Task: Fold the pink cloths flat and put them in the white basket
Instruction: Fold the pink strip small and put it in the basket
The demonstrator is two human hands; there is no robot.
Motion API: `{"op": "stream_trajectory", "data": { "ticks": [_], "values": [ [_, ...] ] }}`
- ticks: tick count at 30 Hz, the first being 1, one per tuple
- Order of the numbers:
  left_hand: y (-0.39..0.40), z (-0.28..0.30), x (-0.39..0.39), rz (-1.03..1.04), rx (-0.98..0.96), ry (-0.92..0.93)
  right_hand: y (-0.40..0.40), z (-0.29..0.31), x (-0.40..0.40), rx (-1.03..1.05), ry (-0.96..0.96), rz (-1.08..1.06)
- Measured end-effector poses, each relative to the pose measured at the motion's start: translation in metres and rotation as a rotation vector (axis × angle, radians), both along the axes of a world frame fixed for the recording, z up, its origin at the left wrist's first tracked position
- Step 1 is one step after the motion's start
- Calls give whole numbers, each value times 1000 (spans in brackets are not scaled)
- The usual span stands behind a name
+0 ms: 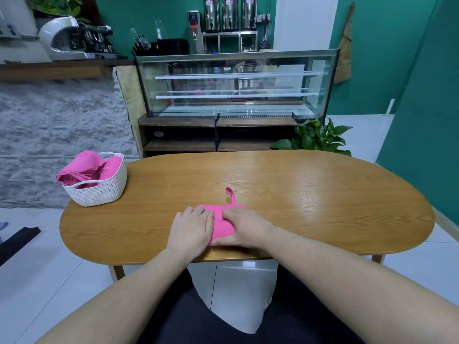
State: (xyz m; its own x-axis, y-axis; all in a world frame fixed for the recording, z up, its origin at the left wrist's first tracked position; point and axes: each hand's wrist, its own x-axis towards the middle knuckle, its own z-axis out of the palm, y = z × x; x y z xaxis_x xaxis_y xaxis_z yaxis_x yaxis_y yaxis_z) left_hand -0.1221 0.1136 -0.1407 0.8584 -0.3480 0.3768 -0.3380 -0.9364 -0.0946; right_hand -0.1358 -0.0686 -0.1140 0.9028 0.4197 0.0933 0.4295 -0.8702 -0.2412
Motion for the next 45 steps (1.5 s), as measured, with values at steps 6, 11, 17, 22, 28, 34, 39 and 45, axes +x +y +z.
{"op": "stream_trajectory", "data": {
  "ticks": [6, 11, 17, 22, 28, 34, 39, 45],
  "values": [
    [6, -13, 1, -55, -64, -93, 2, 2, 2, 72, 146, -131],
    [0, 0, 3, -63, -189, 44, 2, 1, 3, 114, 201, -164],
    [-9, 12, 21, 14, -249, 270, -7, -18, -3, 6, -142, -15],
    [-8, 17, 26, 9, -154, 244, -8, -17, 4, 130, -75, -37],
    [7, -13, 13, -212, -112, -79, -9, -15, 6, 229, 54, -163],
    [0, -11, 21, -164, -111, -31, -9, -7, 7, 213, 157, -163],
    [-13, 6, 27, -50, -100, 132, -12, -7, 5, 46, -6, -103],
    [-20, 17, 38, 8, -119, 315, -15, -16, 12, 20, -54, -69]
  ]
}}
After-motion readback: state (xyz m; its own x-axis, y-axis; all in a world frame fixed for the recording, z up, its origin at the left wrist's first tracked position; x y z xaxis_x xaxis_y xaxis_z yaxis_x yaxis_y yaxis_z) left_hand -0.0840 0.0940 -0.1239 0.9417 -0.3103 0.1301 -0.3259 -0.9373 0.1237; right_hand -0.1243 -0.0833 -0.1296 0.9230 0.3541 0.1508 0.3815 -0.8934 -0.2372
